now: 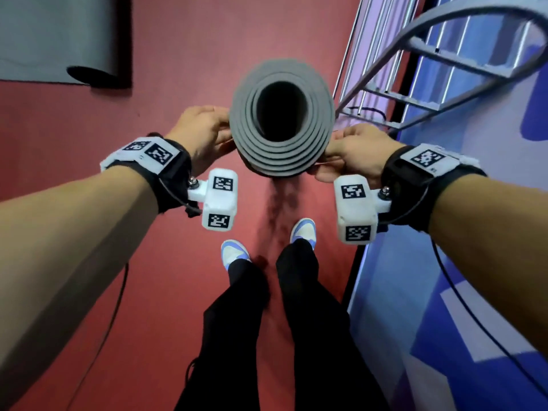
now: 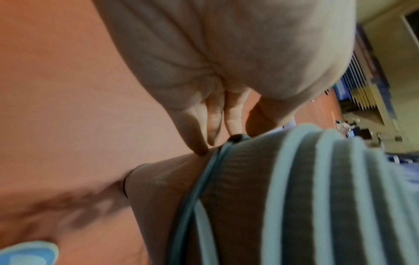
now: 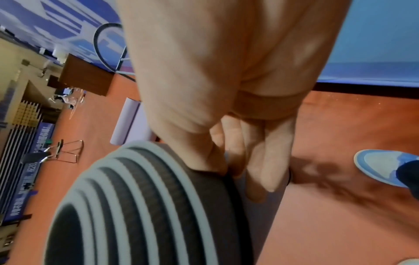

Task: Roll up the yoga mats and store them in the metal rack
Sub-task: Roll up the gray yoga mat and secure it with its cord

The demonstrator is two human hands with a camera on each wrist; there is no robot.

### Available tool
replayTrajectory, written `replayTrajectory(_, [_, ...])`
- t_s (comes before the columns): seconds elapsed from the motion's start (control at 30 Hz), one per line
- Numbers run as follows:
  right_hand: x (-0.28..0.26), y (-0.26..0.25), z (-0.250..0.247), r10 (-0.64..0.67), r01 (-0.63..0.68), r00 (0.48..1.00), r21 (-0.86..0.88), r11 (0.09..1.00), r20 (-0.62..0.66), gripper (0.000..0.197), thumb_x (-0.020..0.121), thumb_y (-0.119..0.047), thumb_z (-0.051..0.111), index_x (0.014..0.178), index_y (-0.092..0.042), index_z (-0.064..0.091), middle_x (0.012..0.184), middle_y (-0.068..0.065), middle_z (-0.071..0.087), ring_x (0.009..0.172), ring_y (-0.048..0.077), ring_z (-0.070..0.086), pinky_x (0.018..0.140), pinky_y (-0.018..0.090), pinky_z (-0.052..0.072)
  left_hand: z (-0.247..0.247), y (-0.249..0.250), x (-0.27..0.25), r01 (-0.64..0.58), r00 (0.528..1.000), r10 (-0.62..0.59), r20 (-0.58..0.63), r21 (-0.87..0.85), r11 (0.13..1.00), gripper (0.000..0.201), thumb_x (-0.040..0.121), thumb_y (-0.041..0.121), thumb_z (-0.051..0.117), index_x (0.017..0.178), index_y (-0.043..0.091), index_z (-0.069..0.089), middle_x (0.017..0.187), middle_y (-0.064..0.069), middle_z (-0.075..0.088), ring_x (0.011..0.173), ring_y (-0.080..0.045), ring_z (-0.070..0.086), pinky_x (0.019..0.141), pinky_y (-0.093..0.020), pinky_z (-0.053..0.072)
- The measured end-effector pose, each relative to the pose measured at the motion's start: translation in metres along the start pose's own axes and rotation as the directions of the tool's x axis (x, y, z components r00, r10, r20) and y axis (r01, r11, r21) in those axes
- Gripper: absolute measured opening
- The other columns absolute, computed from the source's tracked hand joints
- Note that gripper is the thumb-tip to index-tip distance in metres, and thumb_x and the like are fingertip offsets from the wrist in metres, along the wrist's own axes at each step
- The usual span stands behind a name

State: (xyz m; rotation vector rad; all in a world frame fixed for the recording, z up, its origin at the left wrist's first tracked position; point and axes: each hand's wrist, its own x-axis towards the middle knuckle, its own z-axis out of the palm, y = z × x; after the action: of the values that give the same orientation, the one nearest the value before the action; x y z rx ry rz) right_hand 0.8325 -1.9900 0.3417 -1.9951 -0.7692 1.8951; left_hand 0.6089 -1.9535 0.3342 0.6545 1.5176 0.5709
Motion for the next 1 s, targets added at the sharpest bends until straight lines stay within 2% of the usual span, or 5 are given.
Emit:
replayTrajectory(0.13, [-0.009, 0.003, -0.004, -0.084, 0.096, 0.991, 0.119, 0.988, -0.100, 0.008, 0.082, 0.010, 0.064, 0.080, 0.002, 0.064, 0.070, 0.018, 0.063, 0.052, 0.018, 0.062, 0.055, 0.026, 0.058, 0.015, -0.001, -0.008, -0.011, 0.999, 0.013, 0.047, -0.048, 0.999, 0.017, 0.076, 0.006, 0.066, 0.061, 0.010, 0.057, 0.091, -0.016, 0.044, 0.081, -0.029, 0.040, 0.080, -0.038, 0.038])
replayTrajectory(0.47, [0.004, 0.040, -0.001, -0.097, 0.087, 0.944, -0.045, 0.995, -0.317, 0.021, 0.077, -0.015, 0.069, 0.089, -0.022, 0.053, 0.076, 0.004, 0.062, 0.071, 0.027, 0.062, 0.074, 0.050, 0.058, 0.039, -0.017, -0.004, 0.044, 0.999, -0.043, -0.012, 0.387, 0.921, 0.028, 0.100, 0.017, 0.045, 0.090, -0.007, 0.055, 0.078, -0.011, 0.060, 0.068, -0.021, 0.061, 0.076, -0.042, 0.060])
replayTrajectory(0.63, [-0.002, 0.015, -0.017, 0.006, 0.081, 0.940, 0.238, 0.968, -0.342, 0.019, 0.093, -0.039, 0.047, 0.092, -0.023, 0.059, 0.088, 0.001, 0.060, 0.078, 0.022, 0.058, 0.071, 0.036, 0.050, 0.049, 0.009, -0.017, 0.074, 0.996, -0.077, 0.035, 0.085, 0.994, 0.043, 0.100, 0.060, 0.027, 0.096, 0.030, 0.058, 0.099, 0.010, 0.061, 0.096, -0.010, 0.058, 0.085, -0.042, 0.051])
replayTrajectory(0.87, [-0.005, -0.081, -0.016, -0.449, 0.299, 0.772, -0.366, 0.881, -0.450, 0.057, 0.100, -0.054, 0.032, 0.144, -0.020, 0.040, 0.145, 0.008, 0.045, 0.132, 0.024, 0.042, 0.107, 0.034, 0.031, 0.074, 0.072, 0.000, -0.183, 0.971, 0.238, -0.034, 0.536, 0.824, 0.060, 0.093, 0.063, 0.046, 0.124, 0.012, 0.046, 0.110, -0.001, 0.059, 0.102, -0.026, 0.062, 0.085, -0.036, 0.051])
replayTrajectory(1.0, [0.013, -0.113, -0.015, -0.501, 0.207, 0.768, -0.586, 0.783, -0.399, 0.058, 0.098, -0.057, 0.027, 0.151, -0.032, 0.025, 0.156, 0.007, 0.026, 0.140, 0.032, 0.030, 0.113, 0.050, 0.027, 0.074, 0.079, 0.011, -0.209, 0.978, 0.175, 0.114, 0.543, 0.813, 0.057, 0.087, 0.055, 0.063, 0.119, 0.011, 0.044, 0.103, 0.011, 0.057, 0.086, -0.004, 0.058, 0.065, -0.017, 0.047])
